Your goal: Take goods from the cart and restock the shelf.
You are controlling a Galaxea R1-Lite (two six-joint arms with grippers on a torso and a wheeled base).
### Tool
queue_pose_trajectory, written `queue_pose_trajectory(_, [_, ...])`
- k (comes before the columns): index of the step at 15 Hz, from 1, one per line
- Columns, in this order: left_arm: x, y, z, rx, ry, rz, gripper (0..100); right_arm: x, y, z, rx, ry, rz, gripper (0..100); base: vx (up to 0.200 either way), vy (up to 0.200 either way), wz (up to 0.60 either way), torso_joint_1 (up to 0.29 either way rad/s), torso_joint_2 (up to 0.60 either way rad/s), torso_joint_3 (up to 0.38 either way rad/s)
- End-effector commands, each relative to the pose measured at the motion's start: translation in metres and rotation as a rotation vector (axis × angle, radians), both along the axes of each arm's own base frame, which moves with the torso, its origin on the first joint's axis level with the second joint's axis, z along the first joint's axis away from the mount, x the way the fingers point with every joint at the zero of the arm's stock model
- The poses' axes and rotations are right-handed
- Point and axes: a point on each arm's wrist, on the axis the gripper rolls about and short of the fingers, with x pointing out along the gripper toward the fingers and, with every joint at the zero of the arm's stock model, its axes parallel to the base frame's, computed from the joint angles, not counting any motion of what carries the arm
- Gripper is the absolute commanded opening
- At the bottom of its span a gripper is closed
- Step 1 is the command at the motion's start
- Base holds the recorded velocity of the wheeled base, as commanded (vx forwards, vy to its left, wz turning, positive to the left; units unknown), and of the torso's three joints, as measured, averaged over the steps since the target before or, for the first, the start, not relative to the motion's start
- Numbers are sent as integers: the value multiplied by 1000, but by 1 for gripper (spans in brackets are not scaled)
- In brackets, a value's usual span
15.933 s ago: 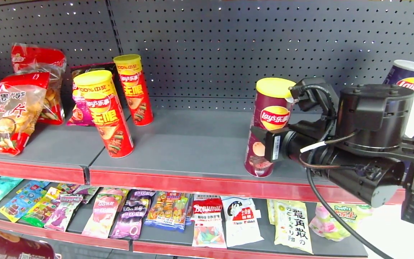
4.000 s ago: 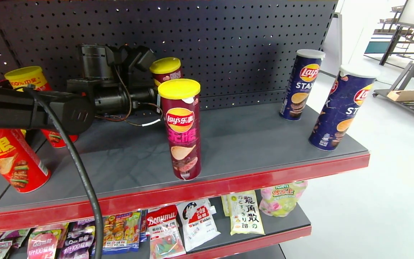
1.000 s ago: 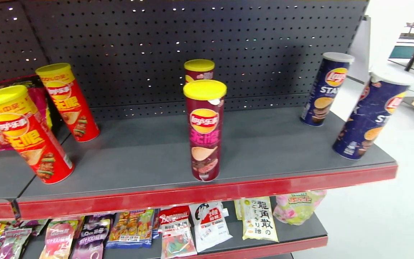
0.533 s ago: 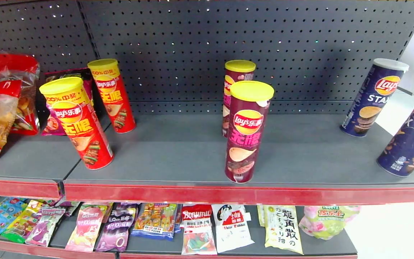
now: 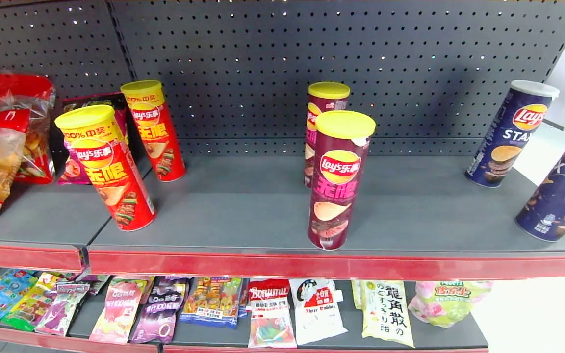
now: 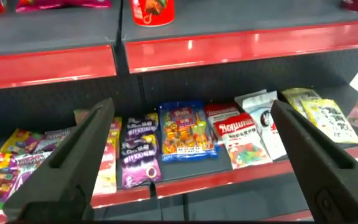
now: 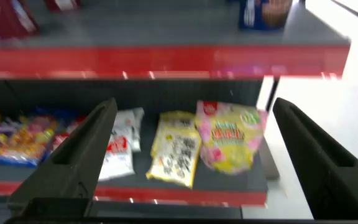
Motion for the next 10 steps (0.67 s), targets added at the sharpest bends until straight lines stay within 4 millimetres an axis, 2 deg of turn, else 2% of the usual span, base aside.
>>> queue_pose_trajectory(1, [1,0,-1,4,7,8,100,0,1,62,3,-51,136,100,0,0,0,0,0,0])
queue_pose_trajectory(2, [1,1,-1,8,6,27,100,4,2,68,-28,-36,170,100,0,0,0,0,0,0])
queue_pose_trajectory(4, [0,3,-6,11,54,128,100,48,5,109,-69,101,198,100,0,0,0,0,0,0])
queue_pose_trajectory(9, [1,3,-6,-5,57,135,100,112,16,106,-149,340,299,100,0,0,0,0,0,0])
queue_pose_trajectory(10, [1,3,-6,-5,57,135,100,125,24,108,-156,375,355,100,0,0,0,0,0,0])
